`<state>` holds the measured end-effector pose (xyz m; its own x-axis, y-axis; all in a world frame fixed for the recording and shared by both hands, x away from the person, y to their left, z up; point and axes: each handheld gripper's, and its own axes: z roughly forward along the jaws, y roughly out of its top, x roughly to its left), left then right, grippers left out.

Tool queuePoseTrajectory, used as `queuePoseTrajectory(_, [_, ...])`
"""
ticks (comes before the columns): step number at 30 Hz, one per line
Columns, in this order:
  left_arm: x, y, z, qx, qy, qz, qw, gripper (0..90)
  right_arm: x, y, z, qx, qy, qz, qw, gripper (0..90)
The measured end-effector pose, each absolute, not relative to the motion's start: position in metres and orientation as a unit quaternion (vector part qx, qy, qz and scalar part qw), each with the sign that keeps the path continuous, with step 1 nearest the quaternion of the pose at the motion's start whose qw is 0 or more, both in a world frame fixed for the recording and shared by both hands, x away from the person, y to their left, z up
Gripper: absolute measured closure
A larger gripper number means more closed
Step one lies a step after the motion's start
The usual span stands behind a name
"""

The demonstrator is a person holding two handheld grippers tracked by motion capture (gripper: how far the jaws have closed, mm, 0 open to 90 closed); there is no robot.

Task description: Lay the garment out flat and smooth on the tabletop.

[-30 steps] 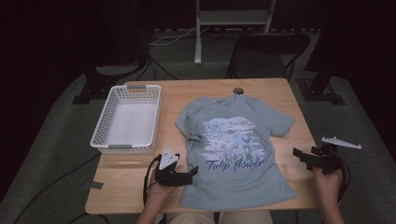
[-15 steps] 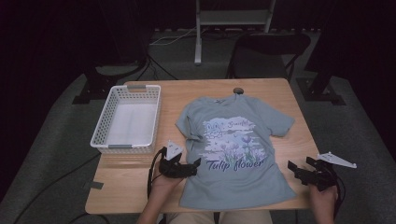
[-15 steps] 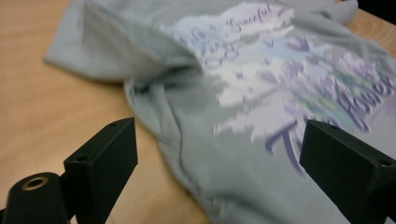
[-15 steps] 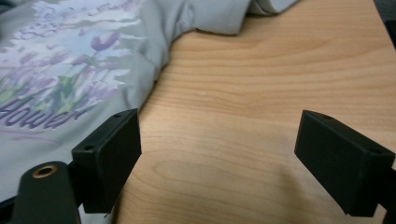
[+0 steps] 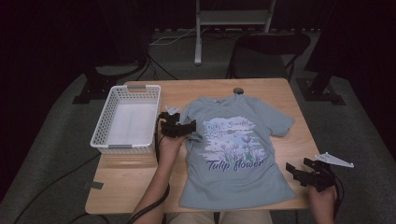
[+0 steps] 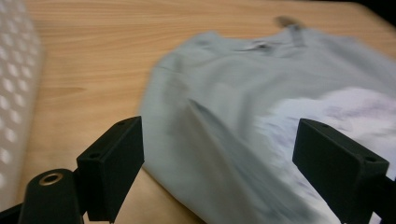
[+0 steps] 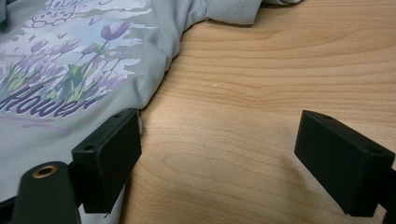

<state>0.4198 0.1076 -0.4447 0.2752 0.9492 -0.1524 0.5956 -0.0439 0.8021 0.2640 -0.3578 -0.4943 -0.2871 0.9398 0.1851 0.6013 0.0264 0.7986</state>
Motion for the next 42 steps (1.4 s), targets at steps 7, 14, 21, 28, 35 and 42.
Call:
queuePoseTrajectory(7, [0.443, 0.102, -0.463, 0.69, 0.57, 0.177, 0.408, 29.7, 0.264, -0.357, -0.495, 0.557, 0.693, 0.412, 0.2, 14.3])
queuePoseTrajectory(14, [0.442, 0.097, -0.469, 0.716, 0.552, 0.185, 0.386, 75.0, 0.265, -0.356, -0.495, 0.557, 0.697, 0.407, 0.195, 14.3])
queuePoseTrajectory(21, [0.427, 0.112, -0.452, 0.71, 0.541, 0.205, 0.401, 90.0, 0.266, -0.357, -0.495, 0.559, 0.698, 0.407, 0.188, 14.3])
queuePoseTrajectory(28, [0.404, 0.128, -0.441, 0.702, 0.534, 0.243, 0.403, 90.0, 0.267, -0.357, -0.496, 0.561, 0.698, 0.404, 0.184, 14.4])
queuePoseTrajectory(35, [0.379, 0.135, -0.447, 0.706, 0.523, 0.285, 0.383, 90.0, 0.268, -0.357, -0.496, 0.563, 0.698, 0.403, 0.181, 16.3])
queuePoseTrajectory(42, [0.352, 0.146, -0.468, 0.709, 0.52, 0.28, 0.385, 90.0, 0.267, -0.358, -0.496, 0.563, 0.697, 0.406, 0.181, 16.3])
